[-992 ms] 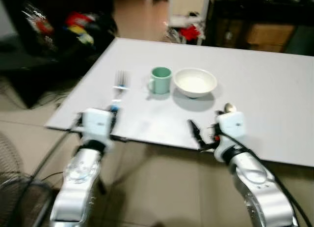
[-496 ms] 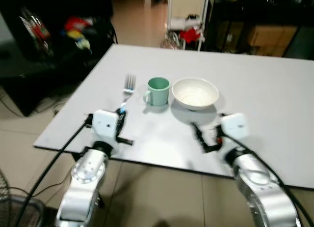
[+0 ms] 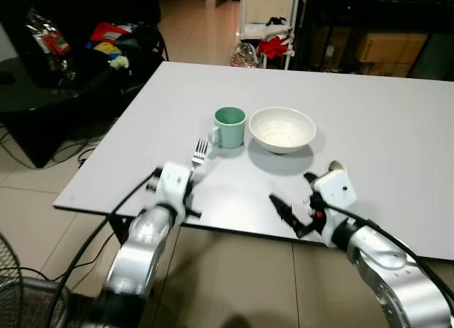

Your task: Setting the table

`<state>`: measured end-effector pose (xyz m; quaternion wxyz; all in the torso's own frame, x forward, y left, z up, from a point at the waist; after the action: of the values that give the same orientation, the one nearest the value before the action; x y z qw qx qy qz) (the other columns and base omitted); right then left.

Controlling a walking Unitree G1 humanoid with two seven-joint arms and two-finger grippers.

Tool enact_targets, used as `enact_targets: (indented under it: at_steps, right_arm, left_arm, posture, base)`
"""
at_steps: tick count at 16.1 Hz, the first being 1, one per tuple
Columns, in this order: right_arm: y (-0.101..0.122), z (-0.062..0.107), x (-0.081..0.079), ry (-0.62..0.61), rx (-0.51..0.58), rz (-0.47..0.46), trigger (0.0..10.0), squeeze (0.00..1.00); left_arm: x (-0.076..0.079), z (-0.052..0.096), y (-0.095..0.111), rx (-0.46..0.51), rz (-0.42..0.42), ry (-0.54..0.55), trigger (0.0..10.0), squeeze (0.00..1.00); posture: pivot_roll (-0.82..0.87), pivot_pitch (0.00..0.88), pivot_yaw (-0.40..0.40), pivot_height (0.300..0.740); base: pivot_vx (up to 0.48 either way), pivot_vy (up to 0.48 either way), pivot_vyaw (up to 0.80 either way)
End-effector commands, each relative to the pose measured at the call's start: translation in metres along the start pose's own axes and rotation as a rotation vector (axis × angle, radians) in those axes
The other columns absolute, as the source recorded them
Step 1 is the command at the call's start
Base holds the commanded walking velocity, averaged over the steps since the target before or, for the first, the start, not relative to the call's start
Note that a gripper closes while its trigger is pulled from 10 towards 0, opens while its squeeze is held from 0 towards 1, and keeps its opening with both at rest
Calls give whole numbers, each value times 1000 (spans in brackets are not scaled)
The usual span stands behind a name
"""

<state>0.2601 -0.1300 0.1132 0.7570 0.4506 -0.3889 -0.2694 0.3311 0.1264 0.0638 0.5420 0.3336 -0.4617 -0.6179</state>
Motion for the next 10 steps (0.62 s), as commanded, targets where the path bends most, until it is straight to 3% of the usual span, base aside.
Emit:
enact_targets:
  at_steps: [1, 5, 10]
  right_arm:
    - [5, 2, -1, 19, 14, 12, 10000, 0]
    - [1, 8, -9, 103, 0, 48, 10000, 0]
    - [0, 12, -13, 128, -9, 65, 10000, 0]
  left_arm:
    - [-1, -3, 0, -14, 10, 5, 10000, 0]
    - [12, -19, -2, -77, 112, 5, 10000, 0]
    - [15, -27, -11, -123, 178, 72, 10000, 0]
  posture:
    - [-110, 0, 37, 740]
    - [-119, 4, 50, 740]
    - [-129, 13, 52, 740]
  base:
    - [0, 0, 0]
    - [0, 0, 0]
    - [0, 0, 0]
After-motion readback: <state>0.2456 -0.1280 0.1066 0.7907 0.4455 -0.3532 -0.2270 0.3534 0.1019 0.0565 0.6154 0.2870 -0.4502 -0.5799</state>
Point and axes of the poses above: a point about 5 cm out from each wrist's last joint towards the gripper, its own z axis pointing back from the gripper into the wrist, its own y axis along the axis of the wrist's last joint, x = y × z, the point moved 4 cm from there along -z, pointing out of the wrist towards the gripper, and after that the axes turned 14 degrees about z, right-handed, at the moved point
